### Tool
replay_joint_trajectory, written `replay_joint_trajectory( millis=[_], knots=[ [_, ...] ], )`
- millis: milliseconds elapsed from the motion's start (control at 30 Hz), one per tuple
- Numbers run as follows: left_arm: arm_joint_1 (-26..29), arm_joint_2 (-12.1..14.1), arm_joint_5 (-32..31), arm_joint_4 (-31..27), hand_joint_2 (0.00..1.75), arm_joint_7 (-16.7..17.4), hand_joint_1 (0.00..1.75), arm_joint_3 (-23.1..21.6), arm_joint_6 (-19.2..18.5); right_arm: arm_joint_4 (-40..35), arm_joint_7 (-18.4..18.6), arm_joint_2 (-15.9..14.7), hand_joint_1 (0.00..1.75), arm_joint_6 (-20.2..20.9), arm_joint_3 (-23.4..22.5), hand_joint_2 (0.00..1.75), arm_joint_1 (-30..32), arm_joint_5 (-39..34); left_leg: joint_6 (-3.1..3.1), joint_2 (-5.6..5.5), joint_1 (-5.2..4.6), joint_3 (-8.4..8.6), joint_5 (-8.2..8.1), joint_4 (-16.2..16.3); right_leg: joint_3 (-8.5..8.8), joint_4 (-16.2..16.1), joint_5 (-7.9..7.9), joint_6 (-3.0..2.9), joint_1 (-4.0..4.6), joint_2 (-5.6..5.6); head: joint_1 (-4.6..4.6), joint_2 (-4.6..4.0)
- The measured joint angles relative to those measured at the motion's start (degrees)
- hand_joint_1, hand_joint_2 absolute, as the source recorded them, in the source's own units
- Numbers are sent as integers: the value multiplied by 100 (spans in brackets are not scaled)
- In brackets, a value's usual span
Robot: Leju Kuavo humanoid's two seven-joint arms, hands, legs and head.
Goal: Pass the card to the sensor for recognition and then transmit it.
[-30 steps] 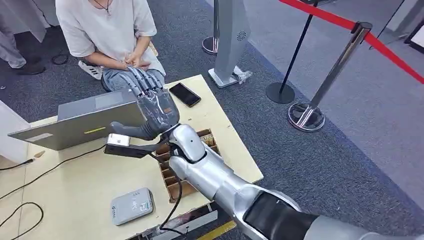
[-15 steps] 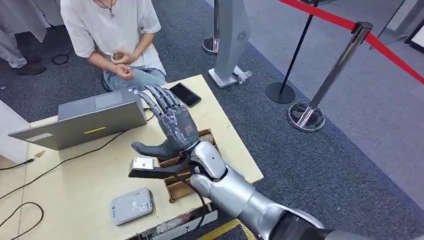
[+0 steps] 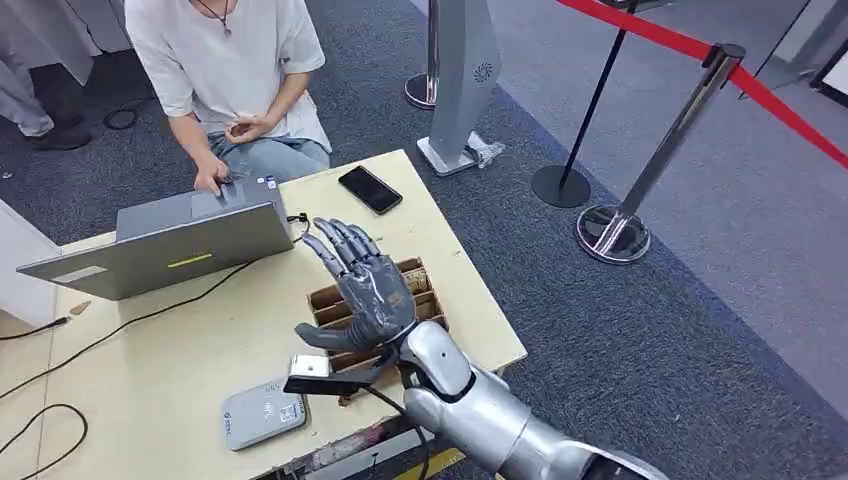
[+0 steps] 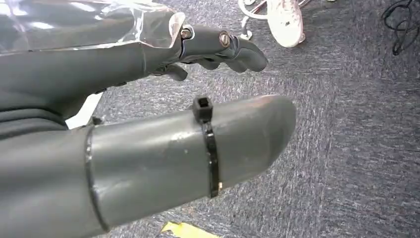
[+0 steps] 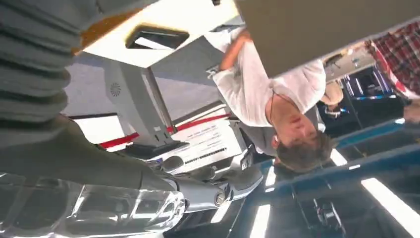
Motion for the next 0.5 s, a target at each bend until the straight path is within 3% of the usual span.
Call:
replay_joint_trajectory(
  millis=[367, 500],
  knots=[
    [-1, 0, -66, 0, 0, 0, 0, 0, -44, 17, 164, -17, 0, 105, 4, 175, 243, 271, 0, 0, 0, 0, 0, 0, 0, 0, 0, 0, 0, 0, 0, 0],
    [-1, 2, -77, 0, 0, 0, 0, 0, -63, 15, 236, -35, 0, 411, 4, 175, 279, 324, 0, 0, 0, 0, 0, 0, 0, 0, 0, 0, 0, 0, 0, 0]
  ],
)
